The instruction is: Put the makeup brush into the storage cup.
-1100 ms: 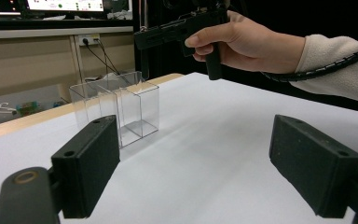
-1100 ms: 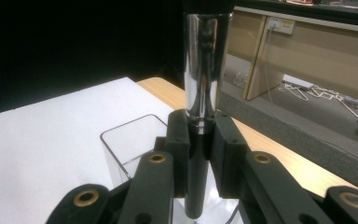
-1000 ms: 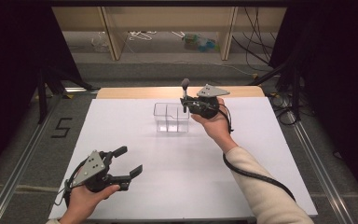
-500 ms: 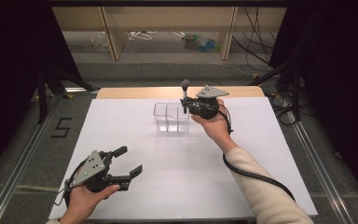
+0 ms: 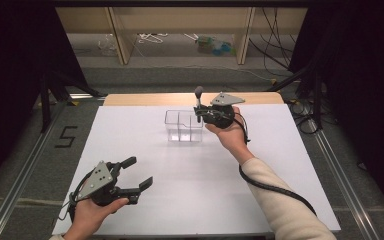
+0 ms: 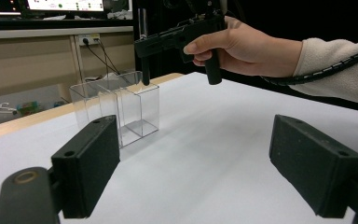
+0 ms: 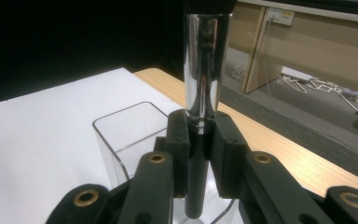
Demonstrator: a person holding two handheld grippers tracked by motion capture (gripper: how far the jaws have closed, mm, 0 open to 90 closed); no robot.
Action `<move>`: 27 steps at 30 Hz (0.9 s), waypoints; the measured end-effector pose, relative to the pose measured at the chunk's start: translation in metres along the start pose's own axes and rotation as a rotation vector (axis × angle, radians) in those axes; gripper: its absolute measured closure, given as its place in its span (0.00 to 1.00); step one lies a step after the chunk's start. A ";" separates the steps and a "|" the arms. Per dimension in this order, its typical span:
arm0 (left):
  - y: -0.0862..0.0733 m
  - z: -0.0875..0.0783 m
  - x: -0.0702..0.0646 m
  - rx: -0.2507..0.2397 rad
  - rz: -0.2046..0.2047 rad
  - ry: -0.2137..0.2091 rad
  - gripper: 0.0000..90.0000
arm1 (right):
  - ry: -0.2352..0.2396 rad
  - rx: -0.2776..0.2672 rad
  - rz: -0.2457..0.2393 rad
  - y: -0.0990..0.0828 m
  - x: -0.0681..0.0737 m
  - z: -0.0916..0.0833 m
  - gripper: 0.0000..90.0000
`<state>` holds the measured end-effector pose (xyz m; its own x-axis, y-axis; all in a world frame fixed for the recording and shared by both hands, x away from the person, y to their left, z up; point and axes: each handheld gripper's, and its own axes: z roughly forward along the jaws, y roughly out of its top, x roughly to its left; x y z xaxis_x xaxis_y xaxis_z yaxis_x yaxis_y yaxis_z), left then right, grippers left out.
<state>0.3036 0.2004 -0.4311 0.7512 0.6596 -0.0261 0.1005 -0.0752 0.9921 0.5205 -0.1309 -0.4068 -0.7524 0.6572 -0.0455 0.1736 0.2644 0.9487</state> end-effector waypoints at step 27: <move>0.000 0.000 0.000 0.000 -0.001 0.001 0.18 | 0.011 0.023 -0.002 -0.006 -0.001 0.004 0.88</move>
<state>0.3034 0.2003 -0.4311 0.7507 0.6601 -0.0272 0.1013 -0.0744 0.9921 0.5224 -0.1303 -0.4135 -0.7598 0.6487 -0.0442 0.1860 0.2820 0.9412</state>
